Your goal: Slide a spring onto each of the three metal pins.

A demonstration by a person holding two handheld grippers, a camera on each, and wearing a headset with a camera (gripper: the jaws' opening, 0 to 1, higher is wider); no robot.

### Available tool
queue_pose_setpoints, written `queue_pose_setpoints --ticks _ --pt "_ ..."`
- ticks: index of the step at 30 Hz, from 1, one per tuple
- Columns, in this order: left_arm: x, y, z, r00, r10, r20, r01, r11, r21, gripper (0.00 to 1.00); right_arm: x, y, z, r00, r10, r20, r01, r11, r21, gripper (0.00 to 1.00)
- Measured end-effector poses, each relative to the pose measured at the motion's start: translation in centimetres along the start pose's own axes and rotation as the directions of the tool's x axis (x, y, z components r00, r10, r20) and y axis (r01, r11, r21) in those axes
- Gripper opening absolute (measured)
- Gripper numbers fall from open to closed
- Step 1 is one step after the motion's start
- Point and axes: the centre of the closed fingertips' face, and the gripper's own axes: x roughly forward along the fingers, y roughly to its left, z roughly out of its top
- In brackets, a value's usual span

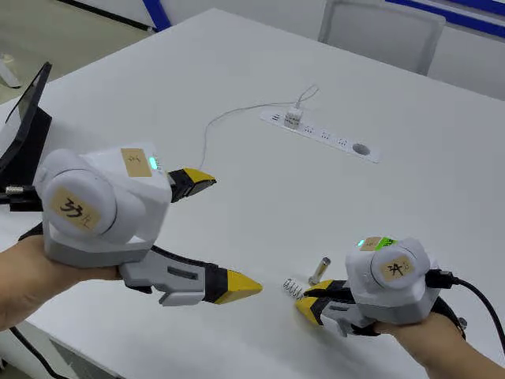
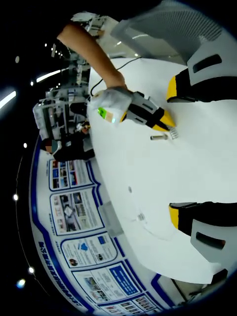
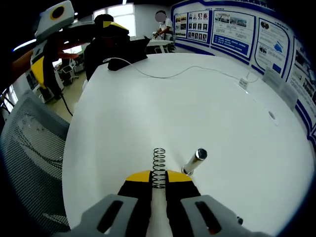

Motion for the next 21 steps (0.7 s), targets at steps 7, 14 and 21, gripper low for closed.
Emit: queue_pose_setpoints --ticks 7,14,21 --pt "0.7 -0.7 1.5 0.9986 -0.043 0.029 0.043 0.999 -0.004 0.77 -2.6 0.2 1.0 0.9995 -0.011 0.029 0.013 0.999 -0.036 0.1" --pt "1.6 -1.8 3.5 0.9929 -0.109 0.048 0.107 0.994 0.025 0.68 -6.2 0.6 3.3 0.9971 -0.009 0.075 0.015 0.997 -0.079 0.1" --pt "2.2 -4.1 4.3 0.9814 -0.188 0.04 0.184 0.979 0.093 0.61 -9.2 1.1 4.3 0.9937 -0.028 0.108 0.046 0.986 -0.162 0.1"
